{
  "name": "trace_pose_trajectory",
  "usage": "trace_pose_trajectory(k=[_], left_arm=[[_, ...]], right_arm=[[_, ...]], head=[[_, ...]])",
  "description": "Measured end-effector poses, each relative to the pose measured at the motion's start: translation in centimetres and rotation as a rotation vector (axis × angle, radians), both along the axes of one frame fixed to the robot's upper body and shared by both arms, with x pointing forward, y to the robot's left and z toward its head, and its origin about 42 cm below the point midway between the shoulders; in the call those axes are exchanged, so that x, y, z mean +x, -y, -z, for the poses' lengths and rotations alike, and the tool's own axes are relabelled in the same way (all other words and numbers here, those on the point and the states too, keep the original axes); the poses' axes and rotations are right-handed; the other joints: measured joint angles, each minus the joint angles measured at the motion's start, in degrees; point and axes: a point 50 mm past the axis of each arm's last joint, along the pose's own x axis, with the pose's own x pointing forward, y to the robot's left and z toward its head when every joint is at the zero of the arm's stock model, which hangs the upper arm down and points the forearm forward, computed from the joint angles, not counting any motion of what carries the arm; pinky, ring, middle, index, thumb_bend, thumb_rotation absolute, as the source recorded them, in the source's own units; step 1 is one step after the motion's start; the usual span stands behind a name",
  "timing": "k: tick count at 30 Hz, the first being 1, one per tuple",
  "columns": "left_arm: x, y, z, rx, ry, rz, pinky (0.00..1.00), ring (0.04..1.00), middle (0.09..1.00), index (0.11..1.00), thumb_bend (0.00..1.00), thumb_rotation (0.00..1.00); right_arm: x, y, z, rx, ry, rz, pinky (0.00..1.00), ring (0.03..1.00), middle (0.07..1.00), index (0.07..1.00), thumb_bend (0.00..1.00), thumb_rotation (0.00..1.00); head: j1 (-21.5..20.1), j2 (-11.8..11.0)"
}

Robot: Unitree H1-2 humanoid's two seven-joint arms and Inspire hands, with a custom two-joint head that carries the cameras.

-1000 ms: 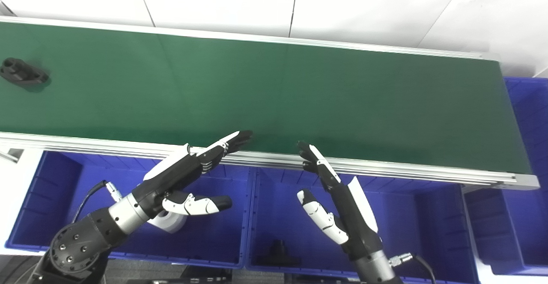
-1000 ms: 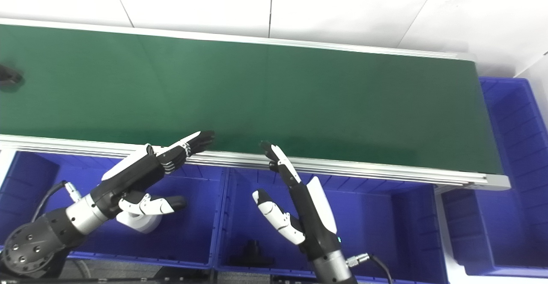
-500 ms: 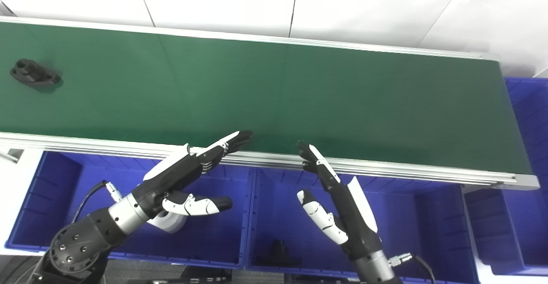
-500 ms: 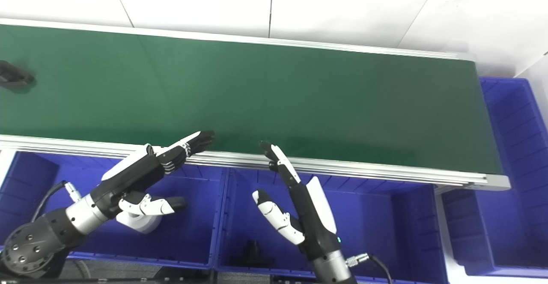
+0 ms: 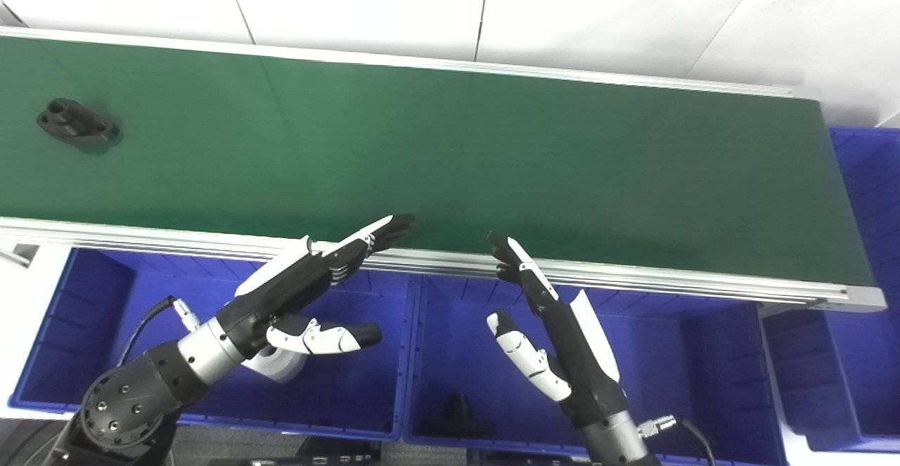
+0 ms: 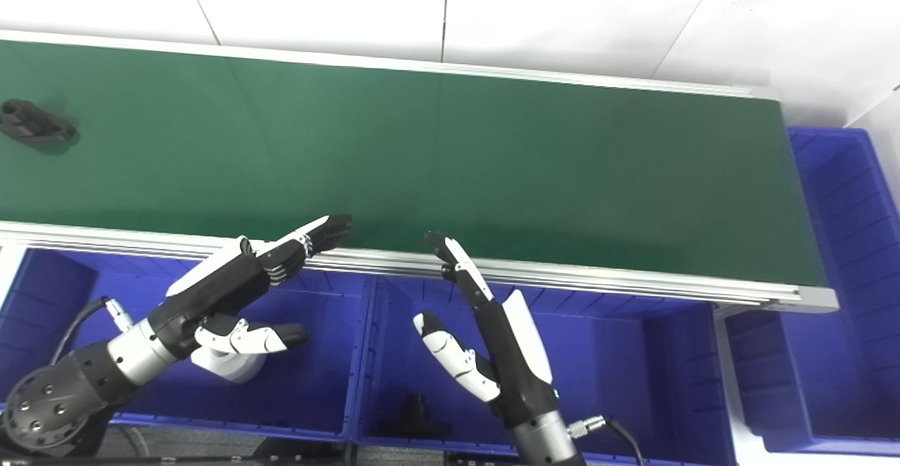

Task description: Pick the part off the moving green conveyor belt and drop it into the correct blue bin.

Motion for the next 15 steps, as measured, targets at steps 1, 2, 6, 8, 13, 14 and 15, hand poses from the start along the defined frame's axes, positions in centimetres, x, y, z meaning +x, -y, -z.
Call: trace_pose_trajectory(k=[1, 2, 6, 8, 13, 14, 15], left_arm=[[0.0, -0.01, 0.0, 0.0, 0.0, 0.0, 1.0, 1.0, 1.0, 1.0, 0.32, 0.47], [0.0, -0.01, 0.0, 0.0, 0.0, 0.0, 1.0, 1.0, 1.0, 1.0, 0.32, 0.47], [0.0, -0.02, -0.01, 0.001, 0.0, 0.0, 1.0, 1.0, 1.0, 1.0, 0.32, 0.47], [0.0, -0.03, -0.01, 0.001, 0.0, 0.0, 1.0, 1.0, 1.0, 1.0, 0.32, 0.45], [-0.05, -0.03, 0.02, 0.001, -0.001, 0.0, 1.0, 1.0, 1.0, 1.0, 0.32, 0.47], [-0.06, -0.03, 0.02, 0.001, -0.002, 0.0, 1.0, 1.0, 1.0, 1.0, 0.32, 0.47], [-0.06, -0.03, 0.03, 0.001, -0.002, 0.0, 1.0, 1.0, 1.0, 1.0, 0.32, 0.47]], right_arm=[[0.0, -0.02, 0.0, 0.001, 0.0, 0.0, 0.87, 0.931, 0.961, 0.935, 0.37, 0.9], [-0.01, -0.04, 0.0, 0.001, 0.0, -0.001, 0.87, 0.932, 0.96, 0.936, 0.37, 0.9], [-0.05, -0.12, -0.01, 0.003, -0.001, -0.003, 0.88, 0.938, 0.963, 0.94, 0.37, 0.91], [-0.09, -0.15, -0.01, 0.002, -0.001, -0.004, 0.88, 0.938, 0.962, 0.938, 0.36, 0.9], [-0.2, -0.17, 0.03, 0.002, -0.005, -0.004, 0.88, 0.94, 0.962, 0.938, 0.36, 0.89], [-0.21, -0.17, 0.04, 0.002, -0.005, -0.004, 0.88, 0.938, 0.962, 0.938, 0.36, 0.89], [-0.22, -0.18, 0.05, 0.002, -0.006, -0.004, 0.88, 0.938, 0.962, 0.939, 0.36, 0.89]], head=[[0.09, 0.0], [0.09, 0.0], [-0.18, -0.18], [-0.18, -0.18], [-0.26, -0.53], [-0.18, -0.62], [-0.18, -0.62]])
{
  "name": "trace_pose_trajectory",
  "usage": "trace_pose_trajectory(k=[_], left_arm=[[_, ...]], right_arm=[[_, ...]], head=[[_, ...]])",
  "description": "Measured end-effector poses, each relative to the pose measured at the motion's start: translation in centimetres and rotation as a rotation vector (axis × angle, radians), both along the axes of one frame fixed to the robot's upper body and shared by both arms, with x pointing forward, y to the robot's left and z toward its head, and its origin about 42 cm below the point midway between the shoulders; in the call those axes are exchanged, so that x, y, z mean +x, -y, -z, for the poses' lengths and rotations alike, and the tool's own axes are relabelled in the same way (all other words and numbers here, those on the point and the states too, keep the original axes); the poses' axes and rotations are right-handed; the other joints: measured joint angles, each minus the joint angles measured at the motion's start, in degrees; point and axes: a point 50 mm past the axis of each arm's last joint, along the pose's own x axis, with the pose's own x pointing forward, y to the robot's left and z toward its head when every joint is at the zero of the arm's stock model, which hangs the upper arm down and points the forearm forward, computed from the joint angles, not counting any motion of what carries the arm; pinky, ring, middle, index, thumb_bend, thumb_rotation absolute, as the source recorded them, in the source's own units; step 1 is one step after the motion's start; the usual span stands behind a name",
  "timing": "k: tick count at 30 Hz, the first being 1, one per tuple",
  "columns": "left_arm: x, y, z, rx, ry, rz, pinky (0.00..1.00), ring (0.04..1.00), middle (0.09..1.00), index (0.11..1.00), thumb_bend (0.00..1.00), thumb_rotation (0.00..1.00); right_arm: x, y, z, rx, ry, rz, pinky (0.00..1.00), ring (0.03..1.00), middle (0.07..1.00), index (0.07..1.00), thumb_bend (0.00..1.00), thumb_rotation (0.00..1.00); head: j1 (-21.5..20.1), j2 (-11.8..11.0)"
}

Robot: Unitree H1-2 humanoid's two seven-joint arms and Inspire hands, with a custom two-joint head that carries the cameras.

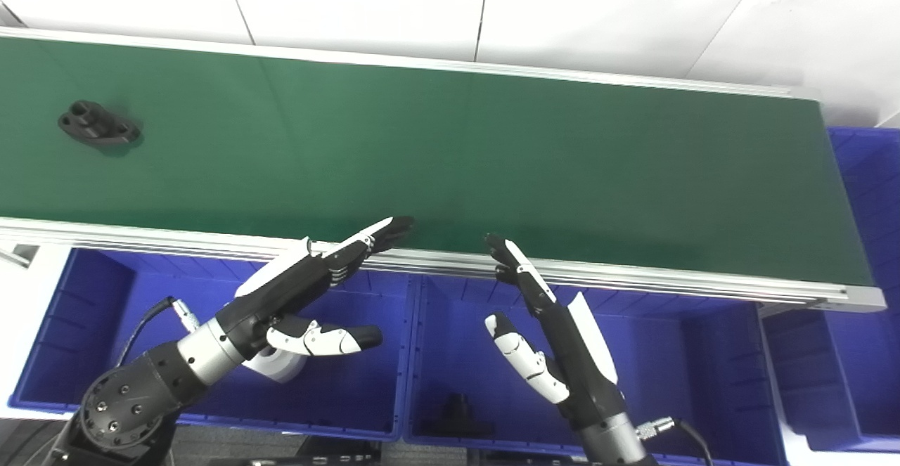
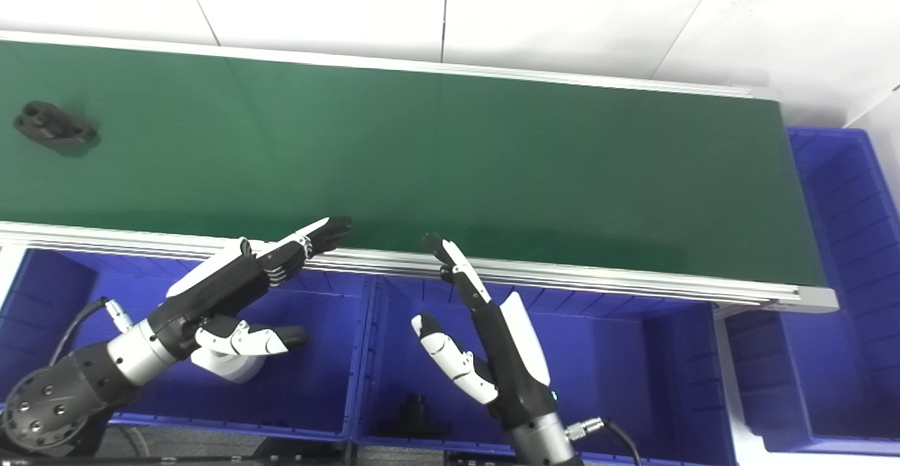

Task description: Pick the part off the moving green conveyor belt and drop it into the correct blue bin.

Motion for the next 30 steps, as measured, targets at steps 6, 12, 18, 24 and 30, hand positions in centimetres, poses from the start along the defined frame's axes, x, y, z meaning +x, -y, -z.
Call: trace_pose_trajectory(k=[6, 12, 18, 24, 30], left_arm=[[-0.1, 0.0, 0.0, 0.0, -0.002, 0.0, 1.0, 1.0, 1.0, 1.0, 0.32, 0.46], [-0.1, 0.0, 0.0, 0.002, -0.001, 0.0, 1.0, 1.0, 1.0, 1.0, 0.33, 0.46], [-0.1, 0.0, 0.1, 0.005, -0.001, 0.001, 1.0, 1.0, 1.0, 1.0, 0.33, 0.47], [-0.7, -0.1, 1.5, 0.019, -0.01, 0.004, 0.99, 1.0, 1.0, 1.0, 0.35, 0.41], [-1.9, 0.5, 2.7, 0.023, -0.027, 0.001, 0.93, 0.989, 1.0, 0.989, 0.39, 0.32]], right_arm=[[-0.1, 0.0, 0.0, 0.001, -0.002, 0.0, 0.88, 0.94, 0.963, 0.939, 0.36, 0.89], [-0.1, 0.0, 0.0, 0.001, -0.002, -0.001, 0.87, 0.935, 0.962, 0.938, 0.36, 0.89], [-0.1, 0.0, 0.1, 0.001, -0.002, -0.001, 0.88, 0.939, 0.963, 0.94, 0.36, 0.9], [-0.8, 0.2, 1.4, 0.003, -0.025, -0.014, 0.87, 0.936, 0.963, 0.941, 0.35, 0.88], [-2.0, 0.7, 2.7, -0.008, -0.038, 0.001, 0.83, 0.914, 0.949, 0.919, 0.29, 0.76]], head=[[0.0, -0.09], [-0.09, -0.09], [1.22, -3.49], [7.01, -12.37], [7.65, -16.43]])
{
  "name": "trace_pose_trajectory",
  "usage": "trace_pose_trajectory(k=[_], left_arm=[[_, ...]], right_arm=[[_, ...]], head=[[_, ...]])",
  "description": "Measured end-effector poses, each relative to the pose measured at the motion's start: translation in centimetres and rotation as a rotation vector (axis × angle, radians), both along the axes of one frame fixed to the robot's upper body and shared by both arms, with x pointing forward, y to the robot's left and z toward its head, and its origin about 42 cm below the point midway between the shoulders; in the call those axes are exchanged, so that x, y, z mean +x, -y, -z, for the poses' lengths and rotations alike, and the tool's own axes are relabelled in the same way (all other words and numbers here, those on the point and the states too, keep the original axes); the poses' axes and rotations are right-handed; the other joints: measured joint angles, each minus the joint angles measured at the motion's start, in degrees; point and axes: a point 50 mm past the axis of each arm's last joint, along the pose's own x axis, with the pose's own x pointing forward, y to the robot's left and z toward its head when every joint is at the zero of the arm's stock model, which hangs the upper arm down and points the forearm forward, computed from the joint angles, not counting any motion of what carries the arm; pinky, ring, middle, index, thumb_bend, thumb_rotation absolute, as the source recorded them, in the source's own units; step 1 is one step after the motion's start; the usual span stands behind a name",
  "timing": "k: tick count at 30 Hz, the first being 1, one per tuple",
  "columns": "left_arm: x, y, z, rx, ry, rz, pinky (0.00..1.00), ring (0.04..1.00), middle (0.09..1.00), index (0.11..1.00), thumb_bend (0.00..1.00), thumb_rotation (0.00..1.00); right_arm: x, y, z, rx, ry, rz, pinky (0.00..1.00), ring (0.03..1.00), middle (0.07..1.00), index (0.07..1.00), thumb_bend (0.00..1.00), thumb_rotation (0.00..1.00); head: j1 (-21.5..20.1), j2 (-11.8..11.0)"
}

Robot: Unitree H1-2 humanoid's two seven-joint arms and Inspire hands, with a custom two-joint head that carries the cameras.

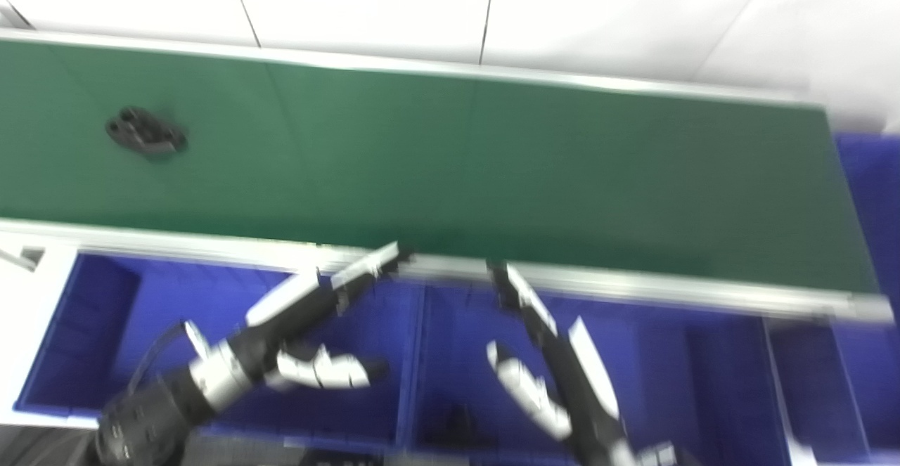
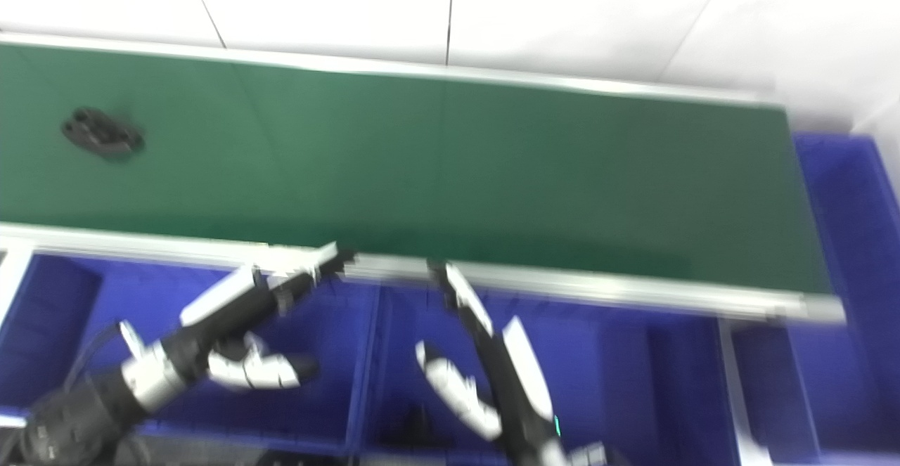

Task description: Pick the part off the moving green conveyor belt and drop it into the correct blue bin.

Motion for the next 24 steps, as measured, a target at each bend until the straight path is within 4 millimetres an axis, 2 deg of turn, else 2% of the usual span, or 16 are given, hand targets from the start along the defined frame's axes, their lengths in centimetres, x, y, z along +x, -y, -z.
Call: trace_pose_trajectory(k=[7, 16, 24], left_arm=[[0.05, -0.13, 0.15, 0.016, 0.006, -0.011, 0.92, 0.99, 1.0, 0.986, 0.39, 0.27], [0.03, -0.13, 0.23, 0.016, 0.005, -0.011, 0.93, 0.998, 1.0, 0.988, 0.4, 0.23], [0.04, -0.07, 0.29, 0.016, 0.003, -0.009, 0.93, 0.994, 1.0, 0.989, 0.41, 0.24]], right_arm=[[0.01, -0.1, 0.11, 0.003, 0.0, 0.004, 0.83, 0.916, 0.953, 0.919, 0.27, 0.7], [-0.01, -0.08, 0.14, 0.005, 0.0, 0.004, 0.84, 0.923, 0.957, 0.925, 0.29, 0.71], [-0.05, -0.01, 0.37, 0.001, -0.006, 0.007, 0.82, 0.906, 0.941, 0.911, 0.3, 0.72]], head=[[-1.06, -0.09], [-0.97, -0.17], [-0.88, 0.0]])
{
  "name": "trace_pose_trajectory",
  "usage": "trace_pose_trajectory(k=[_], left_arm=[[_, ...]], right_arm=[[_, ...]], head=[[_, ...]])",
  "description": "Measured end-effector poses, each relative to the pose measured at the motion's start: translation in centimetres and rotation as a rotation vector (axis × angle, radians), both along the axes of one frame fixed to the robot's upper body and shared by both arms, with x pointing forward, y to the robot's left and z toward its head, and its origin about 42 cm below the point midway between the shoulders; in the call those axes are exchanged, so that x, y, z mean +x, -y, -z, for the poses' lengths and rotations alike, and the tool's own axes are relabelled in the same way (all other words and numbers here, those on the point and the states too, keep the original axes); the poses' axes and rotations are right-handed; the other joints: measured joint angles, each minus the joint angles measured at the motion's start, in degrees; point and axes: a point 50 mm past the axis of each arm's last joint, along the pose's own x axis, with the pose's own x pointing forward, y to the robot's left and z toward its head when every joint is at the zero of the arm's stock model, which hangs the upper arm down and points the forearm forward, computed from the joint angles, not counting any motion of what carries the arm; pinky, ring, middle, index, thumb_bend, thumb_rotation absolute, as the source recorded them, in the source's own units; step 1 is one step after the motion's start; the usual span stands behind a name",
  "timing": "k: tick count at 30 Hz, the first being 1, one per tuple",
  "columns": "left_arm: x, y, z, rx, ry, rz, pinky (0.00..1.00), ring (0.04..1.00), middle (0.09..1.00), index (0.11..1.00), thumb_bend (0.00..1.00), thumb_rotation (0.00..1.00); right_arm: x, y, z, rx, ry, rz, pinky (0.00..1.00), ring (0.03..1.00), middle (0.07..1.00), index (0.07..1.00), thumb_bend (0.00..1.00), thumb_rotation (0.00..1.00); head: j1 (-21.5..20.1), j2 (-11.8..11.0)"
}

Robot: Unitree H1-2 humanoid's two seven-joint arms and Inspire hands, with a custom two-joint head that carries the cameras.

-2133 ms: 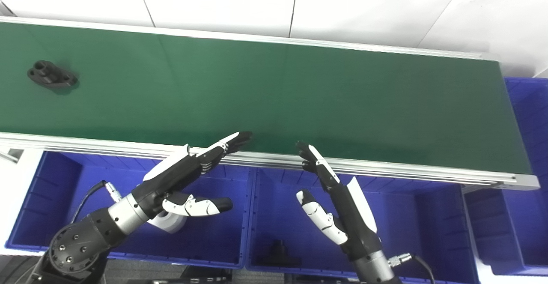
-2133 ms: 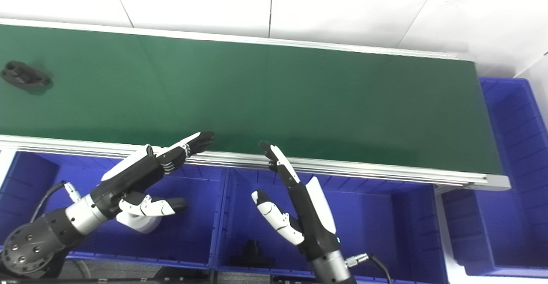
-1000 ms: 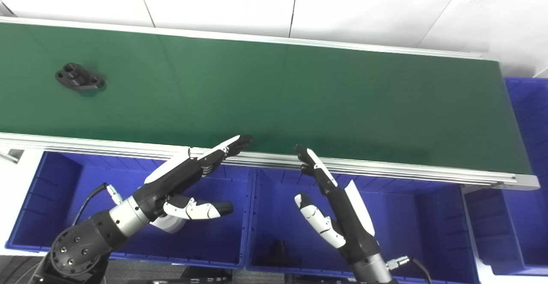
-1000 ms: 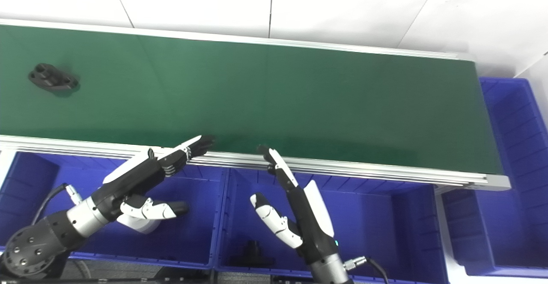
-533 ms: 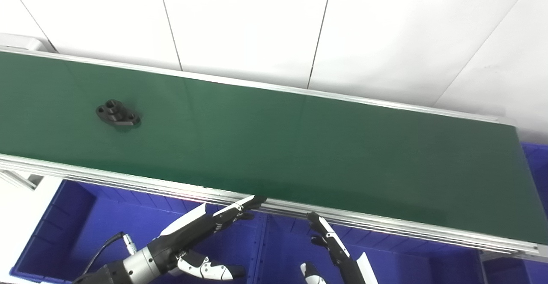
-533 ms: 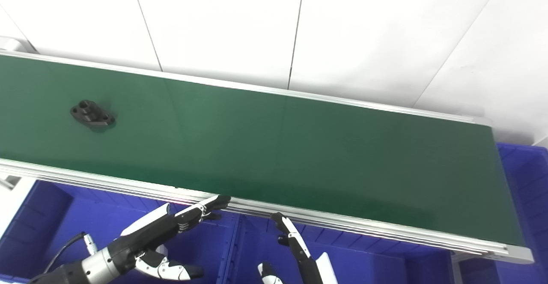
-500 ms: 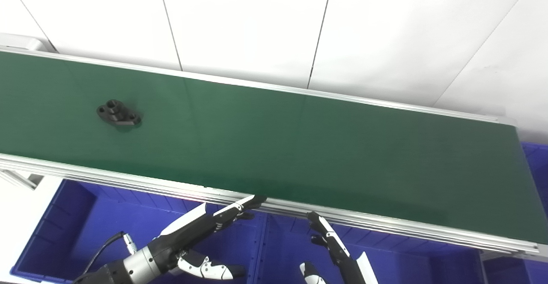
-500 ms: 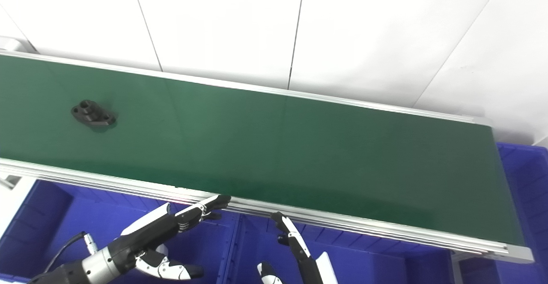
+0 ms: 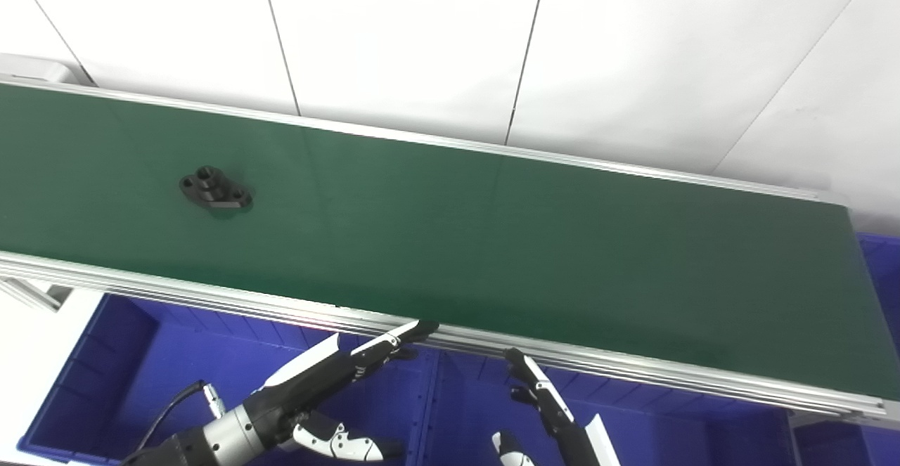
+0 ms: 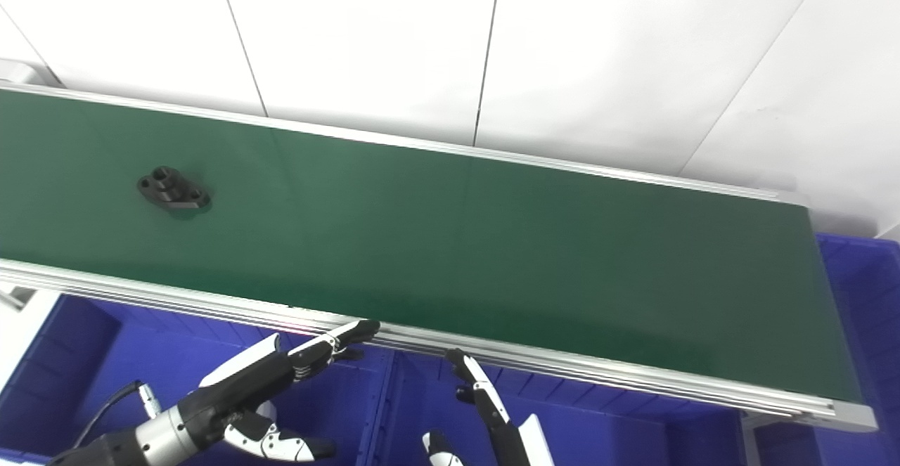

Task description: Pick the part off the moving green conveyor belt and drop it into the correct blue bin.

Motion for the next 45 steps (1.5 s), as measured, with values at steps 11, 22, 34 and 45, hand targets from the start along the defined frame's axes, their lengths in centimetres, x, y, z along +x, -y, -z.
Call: trace_pose_trajectory(k=[11, 22, 34, 45], left_arm=[[0.4, 0.1, 0.0, -0.001, 0.013, 0.003, 0.92, 0.989, 1.0, 0.982, 0.41, 0.24], [0.5, 0.5, 0.2, 0.006, 0.021, 0.013, 0.92, 0.99, 1.0, 0.98, 0.4, 0.21], [0.8, 1.0, 0.5, 0.0, 0.018, 0.026, 0.92, 0.994, 1.0, 0.988, 0.4, 0.2], [0.7, 1.2, 0.7, -0.005, 0.014, 0.036, 0.92, 0.991, 1.0, 0.987, 0.39, 0.18]], right_arm=[[3.7, 1.0, -1.8, -0.043, 0.145, 0.044, 0.73, 0.822, 0.863, 0.844, 0.35, 0.71], [13.3, 0.1, -10.1, -0.151, 0.467, 0.017, 0.68, 0.753, 0.776, 0.773, 0.55, 0.38], [21.4, -2.7, -15.3, -0.379, 0.58, -0.057, 0.62, 0.676, 0.687, 0.691, 0.74, 0.23], [26.9, -6.8, -16.9, -0.666, 0.555, -0.18, 0.62, 0.652, 0.66, 0.647, 0.81, 0.22]], head=[[-0.79, -0.26], [-1.06, -0.53], [-1.14, -0.79], [-1.49, -0.88]])
